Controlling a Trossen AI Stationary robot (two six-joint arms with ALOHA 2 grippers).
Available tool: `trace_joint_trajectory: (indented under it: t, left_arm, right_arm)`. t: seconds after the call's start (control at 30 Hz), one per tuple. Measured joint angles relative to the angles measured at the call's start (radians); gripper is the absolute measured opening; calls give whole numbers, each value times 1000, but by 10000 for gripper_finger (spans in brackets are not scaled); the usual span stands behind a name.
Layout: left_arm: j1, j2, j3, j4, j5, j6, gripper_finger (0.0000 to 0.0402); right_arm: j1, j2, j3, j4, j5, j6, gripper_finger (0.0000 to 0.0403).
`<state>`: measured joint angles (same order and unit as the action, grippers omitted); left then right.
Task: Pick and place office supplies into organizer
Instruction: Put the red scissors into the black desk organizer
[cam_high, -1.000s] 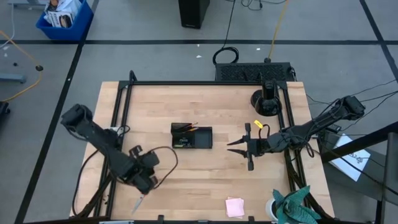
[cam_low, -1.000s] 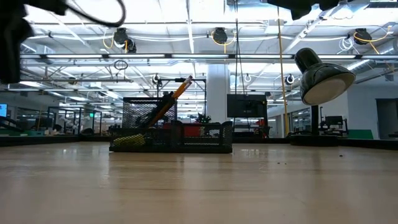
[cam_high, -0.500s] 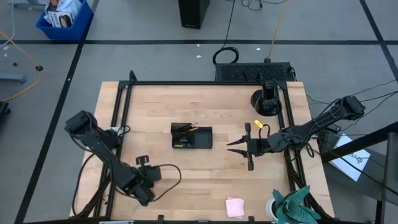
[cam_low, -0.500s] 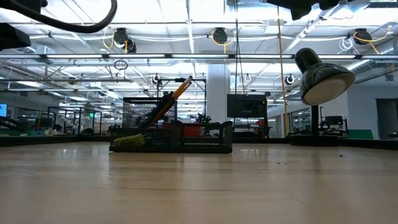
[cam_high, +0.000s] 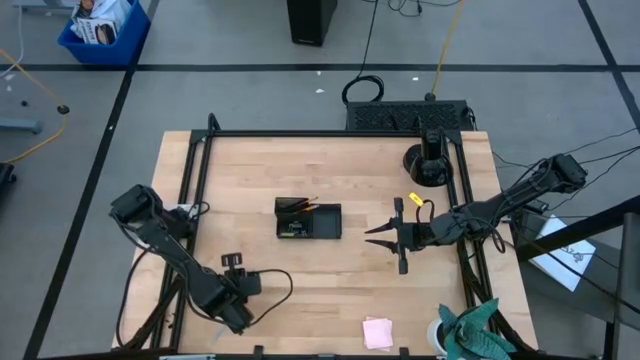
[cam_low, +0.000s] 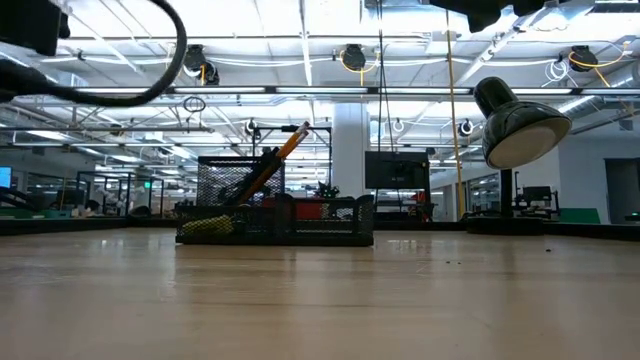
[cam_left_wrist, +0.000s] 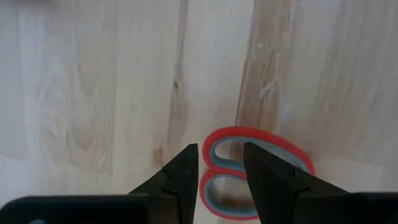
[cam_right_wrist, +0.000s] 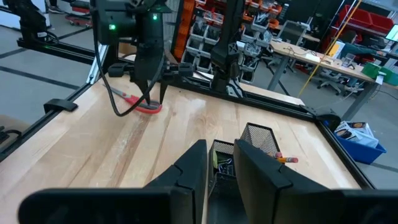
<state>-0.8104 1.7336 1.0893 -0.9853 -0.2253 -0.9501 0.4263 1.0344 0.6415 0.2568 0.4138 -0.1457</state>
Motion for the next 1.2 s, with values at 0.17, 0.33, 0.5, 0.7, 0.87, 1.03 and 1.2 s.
trace_joint_trajectory:
  t: [0.17, 0.33, 0.5, 0.7, 0.87, 1.03, 1.2]
  left_arm:
    - [-1, 30, 0, -1, 16, 6, 134]
    - [-1, 50, 0, 0, 16, 6, 134]
    - [0, 70, 0, 1, 15, 6, 134]
    - [1, 98, 0, 3, 1, 6, 134]
    - [1, 106, 1, 6, -8, 2, 133]
    - [1, 106, 1, 7, -12, -13, 105]
    - [1, 107, 1, 6, -18, -13, 32]
  right_arm:
    - [0, 0, 0, 0, 0, 0, 73]
    - [0, 0, 0, 0, 0, 0, 73]
    - [0, 0, 0, 0, 0, 0, 73]
    - [0, 0, 0, 1, 0, 0, 73]
    - [0, 0, 0, 1, 0, 3, 73]
    - [0, 0, 0, 1, 0, 3, 73]
    - [0, 0, 0, 1, 0, 3, 73]
